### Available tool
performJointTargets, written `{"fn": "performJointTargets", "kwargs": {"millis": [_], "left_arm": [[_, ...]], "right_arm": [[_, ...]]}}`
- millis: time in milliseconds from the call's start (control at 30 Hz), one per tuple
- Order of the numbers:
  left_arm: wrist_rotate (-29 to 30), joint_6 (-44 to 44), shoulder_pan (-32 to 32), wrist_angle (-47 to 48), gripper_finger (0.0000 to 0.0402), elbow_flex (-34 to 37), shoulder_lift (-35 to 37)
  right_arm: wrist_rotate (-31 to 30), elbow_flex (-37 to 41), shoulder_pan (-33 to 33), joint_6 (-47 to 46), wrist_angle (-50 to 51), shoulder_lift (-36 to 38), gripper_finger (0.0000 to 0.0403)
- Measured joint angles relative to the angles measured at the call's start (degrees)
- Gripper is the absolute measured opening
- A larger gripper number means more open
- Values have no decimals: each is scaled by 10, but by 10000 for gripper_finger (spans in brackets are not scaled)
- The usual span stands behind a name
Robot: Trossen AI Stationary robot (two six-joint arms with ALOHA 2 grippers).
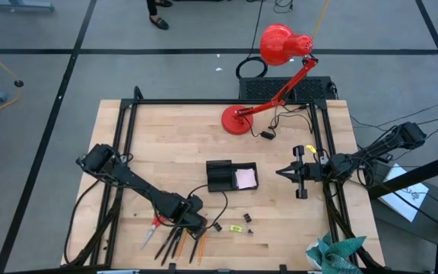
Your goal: Pick and place office supplies into organizer
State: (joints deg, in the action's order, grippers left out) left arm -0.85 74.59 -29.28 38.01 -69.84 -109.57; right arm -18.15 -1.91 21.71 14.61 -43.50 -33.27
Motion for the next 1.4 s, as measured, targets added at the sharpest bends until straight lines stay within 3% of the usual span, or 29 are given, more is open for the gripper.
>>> {"fn": "performJointTargets", "kwargs": {"millis": [433, 800, 1400], "left_arm": [[-10, -11, -3, 8, 232, -3, -37], [55, -37, -23, 9, 232, -2, -39], [68, -54, -21, 18, 232, -4, -52]], "right_arm": [[0, 0, 0, 0, 0, 0, 4], [0, 0, 0, 1, 0, 0, 4], [0, 0, 0, 0, 0, 0, 4]]}}
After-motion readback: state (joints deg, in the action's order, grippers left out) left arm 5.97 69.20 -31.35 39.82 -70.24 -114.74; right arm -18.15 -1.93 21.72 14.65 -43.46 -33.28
